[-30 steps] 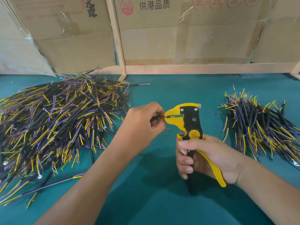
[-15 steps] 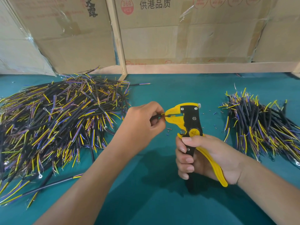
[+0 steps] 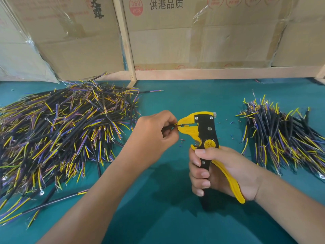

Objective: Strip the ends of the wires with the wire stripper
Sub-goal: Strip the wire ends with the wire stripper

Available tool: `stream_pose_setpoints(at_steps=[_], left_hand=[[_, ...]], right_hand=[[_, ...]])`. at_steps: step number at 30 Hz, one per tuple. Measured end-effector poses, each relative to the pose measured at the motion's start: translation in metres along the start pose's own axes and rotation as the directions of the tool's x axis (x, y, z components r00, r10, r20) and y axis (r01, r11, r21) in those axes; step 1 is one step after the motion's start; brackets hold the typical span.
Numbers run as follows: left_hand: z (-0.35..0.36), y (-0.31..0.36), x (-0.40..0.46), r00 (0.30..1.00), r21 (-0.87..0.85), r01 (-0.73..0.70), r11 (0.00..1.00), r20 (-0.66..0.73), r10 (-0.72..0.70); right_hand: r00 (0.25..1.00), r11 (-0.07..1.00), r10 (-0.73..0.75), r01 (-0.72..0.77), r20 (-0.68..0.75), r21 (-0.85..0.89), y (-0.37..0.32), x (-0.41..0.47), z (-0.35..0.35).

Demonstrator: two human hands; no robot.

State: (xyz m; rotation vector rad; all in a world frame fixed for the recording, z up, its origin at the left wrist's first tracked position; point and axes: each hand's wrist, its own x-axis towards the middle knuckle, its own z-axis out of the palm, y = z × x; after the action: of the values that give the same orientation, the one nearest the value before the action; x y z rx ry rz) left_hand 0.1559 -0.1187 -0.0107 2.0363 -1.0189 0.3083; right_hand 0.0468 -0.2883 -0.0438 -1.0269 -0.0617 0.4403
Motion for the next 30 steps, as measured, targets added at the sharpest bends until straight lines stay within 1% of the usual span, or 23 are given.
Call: stream_pose_setpoints(at_steps=[5, 13, 18, 21, 24, 28, 30], left_hand=[[0.0006, -0.0027, 0.0003, 1.000, -0.035, 0.028, 0.999, 0.014, -0.027], [-0.0002, -0.0042, 0.0002, 1.000, -0.050, 0.015, 0.999, 0.011, -0.014], [0.0003, -0.0021, -0.0007, 0.999, -0.099, 0.033, 0.995, 0.043, -0.029], [0.0002, -0.0016, -0.0020, 0.993, -0.205, 0.102, 0.973, 0.085, -0.086], [-0.0005, 0.0009, -0.0018, 0.981, -0.334, 0.176, 0.926, 0.136, -0.137], [-0.0013, 0.0014, -0.0008, 0.970, -0.442, 0.223, 0.869, 0.190, -0.152], [-0.0021, -0.0003, -0.0004, 0.969, -0.477, 0.235, 0.847, 0.185, -0.164]], right_hand=[[1.000, 1.000, -0.010, 0.010, 0.023, 0.009, 0.0004, 0.0008, -0.0010], [0.999, 0.999, -0.012, 0.010, 0.046, 0.034, 0.0011, 0.0014, -0.0020], [1.000, 1.000, -0.009, 0.009, 0.021, 0.023, 0.0011, 0.0004, -0.0002], [1.000, 1.000, -0.014, 0.014, -0.007, -0.008, -0.0004, -0.0008, 0.0012], [0.999, 0.997, -0.025, 0.023, -0.033, -0.070, -0.0014, -0.0017, 0.0021], [0.996, 0.992, -0.039, 0.029, -0.079, -0.122, -0.0021, -0.0020, 0.0026], [0.995, 0.991, -0.047, 0.036, -0.083, -0.131, -0.0022, -0.0019, 0.0023]])
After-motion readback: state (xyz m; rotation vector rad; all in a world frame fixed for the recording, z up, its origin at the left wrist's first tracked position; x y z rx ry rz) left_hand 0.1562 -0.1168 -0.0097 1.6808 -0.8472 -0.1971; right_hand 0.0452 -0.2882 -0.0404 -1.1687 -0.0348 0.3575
